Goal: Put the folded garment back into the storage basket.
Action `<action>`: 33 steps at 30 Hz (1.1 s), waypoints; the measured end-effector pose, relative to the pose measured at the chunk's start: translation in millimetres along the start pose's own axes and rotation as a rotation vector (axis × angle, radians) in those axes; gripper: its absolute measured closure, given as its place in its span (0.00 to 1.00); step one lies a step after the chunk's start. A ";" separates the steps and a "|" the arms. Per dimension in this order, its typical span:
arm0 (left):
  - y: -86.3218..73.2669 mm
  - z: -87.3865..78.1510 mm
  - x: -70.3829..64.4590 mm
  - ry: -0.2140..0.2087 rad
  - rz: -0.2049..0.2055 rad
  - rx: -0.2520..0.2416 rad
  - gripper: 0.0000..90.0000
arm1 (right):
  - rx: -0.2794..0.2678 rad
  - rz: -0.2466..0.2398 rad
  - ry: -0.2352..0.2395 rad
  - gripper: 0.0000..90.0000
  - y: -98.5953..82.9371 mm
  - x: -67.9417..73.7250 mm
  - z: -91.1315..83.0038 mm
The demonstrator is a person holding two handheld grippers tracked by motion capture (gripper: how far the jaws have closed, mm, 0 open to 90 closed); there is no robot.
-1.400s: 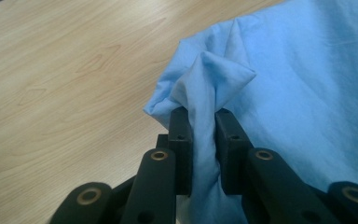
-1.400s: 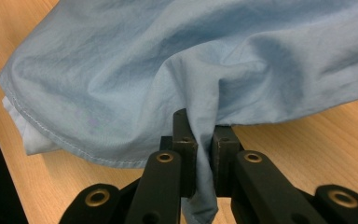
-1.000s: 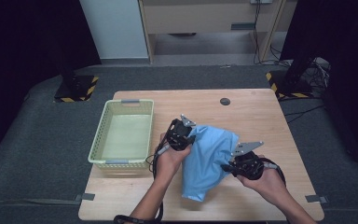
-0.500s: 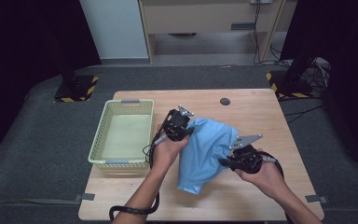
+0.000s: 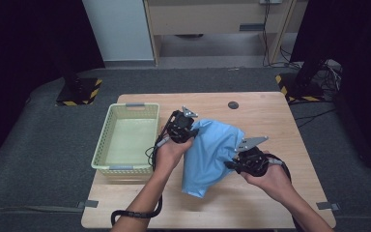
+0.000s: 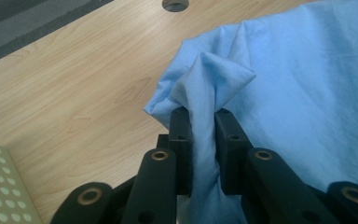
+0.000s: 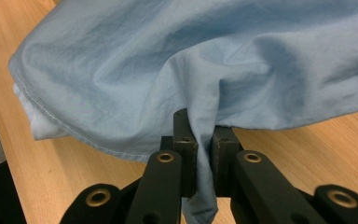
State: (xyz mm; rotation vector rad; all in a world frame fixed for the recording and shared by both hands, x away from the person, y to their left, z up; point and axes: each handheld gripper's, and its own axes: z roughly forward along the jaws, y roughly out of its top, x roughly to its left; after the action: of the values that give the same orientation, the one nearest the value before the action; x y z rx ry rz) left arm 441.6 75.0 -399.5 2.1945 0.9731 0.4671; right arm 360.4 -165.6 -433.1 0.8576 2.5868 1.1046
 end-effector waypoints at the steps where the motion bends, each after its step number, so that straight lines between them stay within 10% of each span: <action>1: 0.0 -0.2 0.6 -0.001 -0.003 -0.001 0.88 | -0.001 -0.001 0.000 0.94 0.7 0.3 -0.6; 33: 4.5 -20.9 27.7 0.012 -0.021 -0.024 0.89 | -0.017 -0.033 -0.012 0.94 35.2 4.3 1.6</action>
State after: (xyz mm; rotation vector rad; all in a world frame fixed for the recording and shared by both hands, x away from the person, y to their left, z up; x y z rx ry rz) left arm 450.3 102.8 -380.2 2.1605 0.9906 0.4806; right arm 372.8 -142.8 -409.0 0.8120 2.5688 1.1068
